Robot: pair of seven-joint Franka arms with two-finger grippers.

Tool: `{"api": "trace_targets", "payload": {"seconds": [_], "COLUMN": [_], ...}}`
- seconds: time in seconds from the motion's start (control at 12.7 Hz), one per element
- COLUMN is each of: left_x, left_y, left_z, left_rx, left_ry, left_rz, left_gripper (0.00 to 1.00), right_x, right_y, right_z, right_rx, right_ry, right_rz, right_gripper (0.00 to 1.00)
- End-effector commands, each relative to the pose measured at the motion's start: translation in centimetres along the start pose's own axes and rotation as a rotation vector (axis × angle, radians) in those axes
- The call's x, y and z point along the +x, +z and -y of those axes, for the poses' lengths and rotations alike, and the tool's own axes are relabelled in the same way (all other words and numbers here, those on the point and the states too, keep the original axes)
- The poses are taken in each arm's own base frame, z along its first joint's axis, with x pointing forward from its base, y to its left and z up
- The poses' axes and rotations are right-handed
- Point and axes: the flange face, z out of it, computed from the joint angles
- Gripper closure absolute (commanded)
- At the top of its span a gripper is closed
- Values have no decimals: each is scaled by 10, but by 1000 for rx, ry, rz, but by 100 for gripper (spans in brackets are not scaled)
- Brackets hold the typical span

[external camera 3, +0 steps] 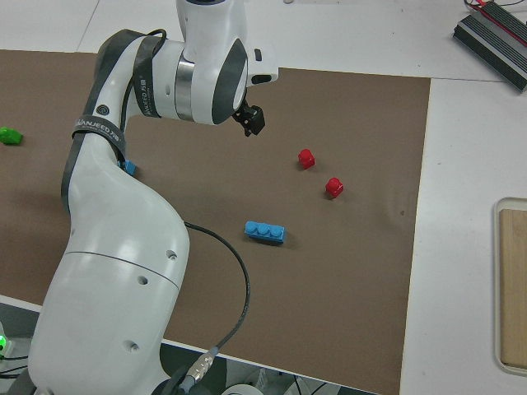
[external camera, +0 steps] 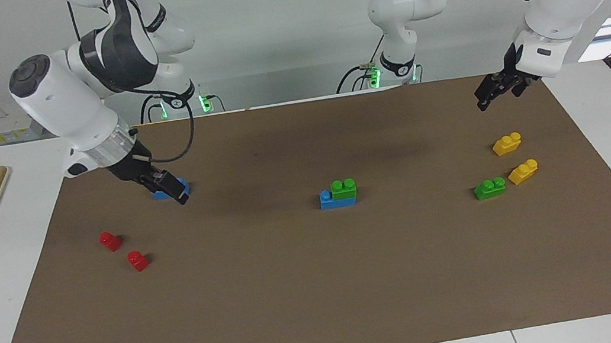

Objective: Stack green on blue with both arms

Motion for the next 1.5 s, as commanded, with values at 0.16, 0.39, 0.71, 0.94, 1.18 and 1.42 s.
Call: {"api": "trace_targets", "payload": {"seconds": [0.16, 0.39, 0.71, 0.94, 1.18, 1.42], "left_x": [-6, -9, -11, -10, -13, -16], "left_y": [1, -5, -7, -10, -24, -24], "left_z": [0, 0, 1, 9, 6, -1], "left_rx": [19, 16, 17, 14, 16, 14], "left_ry": [21, 23, 23, 15, 50, 64], "left_rz": [17, 7, 17, 12, 18, 15], "left_gripper": [0, 0, 0, 0, 0, 0], "right_x": [-14, -21, -21, -20, -18, -18], "right_y": [-38, -50, -51, -51, -52, -52], "right_z": [-11, -15, -18, -23, -27, -28], "right_rx": [-122, -157, -160, -163, -190, -196], "right_ry": [-289, -319, -324, -316, -314, -313], "right_rz": [-2, -1, 5, 10, 8, 8], "right_gripper": [1, 1, 1, 1, 1, 1]}}
